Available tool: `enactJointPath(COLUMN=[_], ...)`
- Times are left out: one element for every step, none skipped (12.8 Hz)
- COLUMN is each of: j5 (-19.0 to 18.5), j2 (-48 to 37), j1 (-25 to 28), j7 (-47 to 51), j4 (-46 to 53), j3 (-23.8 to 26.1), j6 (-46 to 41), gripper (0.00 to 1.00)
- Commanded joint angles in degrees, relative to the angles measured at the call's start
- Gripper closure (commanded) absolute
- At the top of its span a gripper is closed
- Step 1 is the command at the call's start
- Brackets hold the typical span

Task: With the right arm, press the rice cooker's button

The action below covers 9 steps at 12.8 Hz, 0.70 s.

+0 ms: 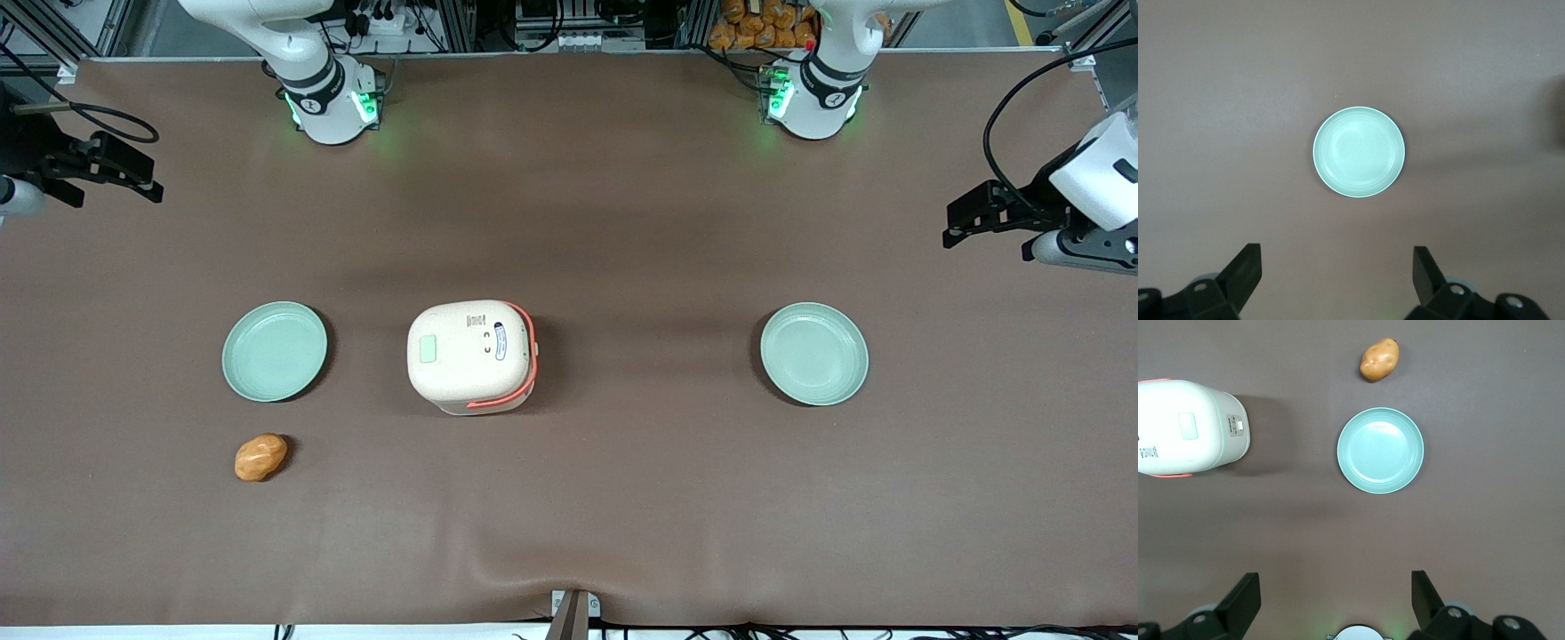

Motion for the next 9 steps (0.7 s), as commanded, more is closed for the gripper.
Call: enactJointPath(j5=[-0.4,-0.3,0.2,0.4,0.5,0.7,1.8,2.2,2.2], j2=[0.1,0.1,0.0,-0.1,-0.1,-0.1,-0.1,-0.1,0.0], j1=[0.1,-0.1,-0.3,-0.3,-0.1,0.1,0.6,0.9,1.0], j7=[-0.4,-0.1,0.8,0.8,0.8,0.8,0.9,1.3,3.3], j4=[0.8,0.8,0.7,0.7,0.7,0.7,0.6,0.3,-0.1], j3=[-0.1,-0.1,-0.1,-0.1,0.0,0.0,0.3,0.9,2.2], j6=[-0.6,-0.3,-0.3,-0.3,-0.1,0.1,0.2,1.1,2.5], gripper=[0.00,0.00,0.00,0.00,0.00,0.00,0.00,0.00,0.00])
